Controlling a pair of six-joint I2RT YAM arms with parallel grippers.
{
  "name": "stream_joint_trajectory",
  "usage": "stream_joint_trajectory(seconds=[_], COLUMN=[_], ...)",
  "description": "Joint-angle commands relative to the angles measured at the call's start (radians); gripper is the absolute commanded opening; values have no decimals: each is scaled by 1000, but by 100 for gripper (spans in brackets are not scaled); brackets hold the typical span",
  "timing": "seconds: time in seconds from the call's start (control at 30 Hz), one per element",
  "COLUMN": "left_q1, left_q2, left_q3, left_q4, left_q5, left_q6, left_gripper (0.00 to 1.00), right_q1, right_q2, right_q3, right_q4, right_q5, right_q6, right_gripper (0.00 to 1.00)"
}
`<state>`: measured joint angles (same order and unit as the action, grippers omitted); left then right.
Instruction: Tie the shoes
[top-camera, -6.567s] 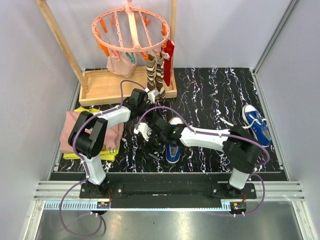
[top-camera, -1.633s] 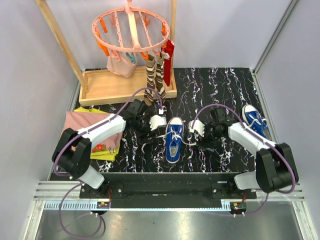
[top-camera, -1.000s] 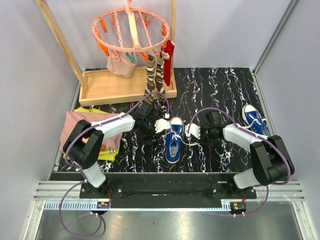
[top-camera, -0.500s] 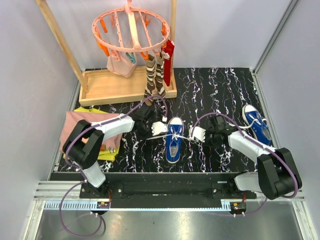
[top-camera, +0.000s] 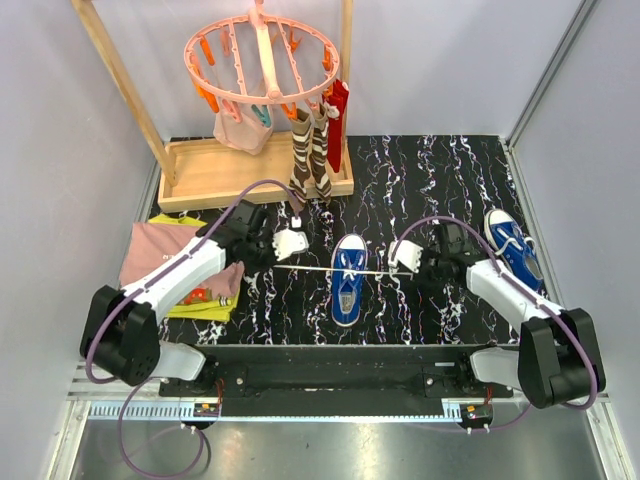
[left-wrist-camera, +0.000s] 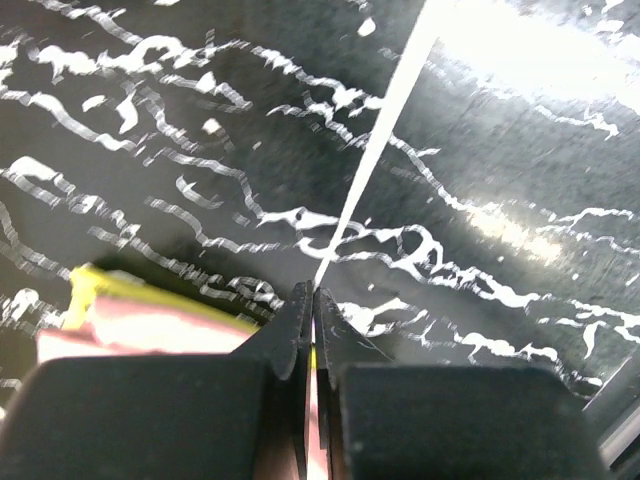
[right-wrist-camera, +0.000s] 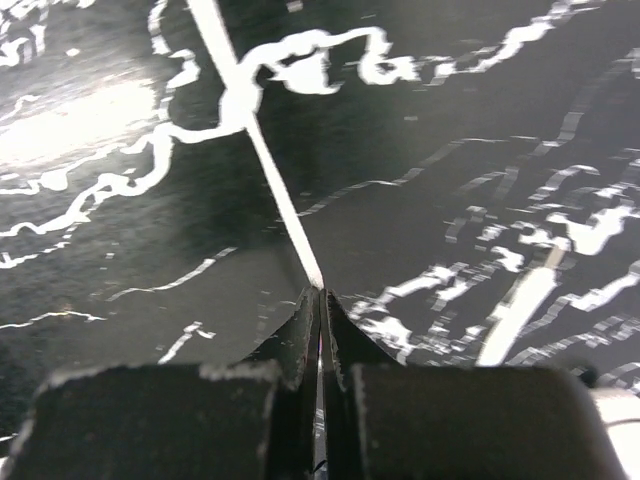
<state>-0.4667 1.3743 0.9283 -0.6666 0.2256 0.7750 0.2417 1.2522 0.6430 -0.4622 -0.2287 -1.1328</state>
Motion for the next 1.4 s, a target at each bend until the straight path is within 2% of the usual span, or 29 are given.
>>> stream_joint_trajectory(seconds=[0.0, 0.13, 0.33, 0.57, 0.77, 0.9, 1.13, 1.37], left_q1=[30, 30, 31, 30, 68, 77, 85, 85], left_q2=[-81, -92, -164, -282, -307, -299, -189, -55], left_q3=[-3, 10, 87, 86, 37, -29, -111, -129], left_q4=[-44, -59, -42, 30, 30, 13, 16, 67], left_q5=[18, 46, 164, 182, 126, 74, 18, -48], left_q6=[29, 6, -104, -201, -198, -154, -62, -4], left_gripper=[0, 0, 0, 0, 0, 0, 0, 0], right_q1=[-25, -24, -25, -24, -25, -28, -53, -87], right_q2=[-46, -51, -131, -243, -243, -244, -117, 3], right_q3=[70, 106, 207, 273, 251, 182, 60, 1], right_q4=[-41, -64, -150, -202, -213, -211, -162, -79], right_q5=[8, -21, -173, -288, -207, -150, -81, -41], right_q6=[-5, 36, 128, 186, 150, 50, -56, -102], right_gripper=[0, 0, 0, 0, 0, 0, 0, 0])
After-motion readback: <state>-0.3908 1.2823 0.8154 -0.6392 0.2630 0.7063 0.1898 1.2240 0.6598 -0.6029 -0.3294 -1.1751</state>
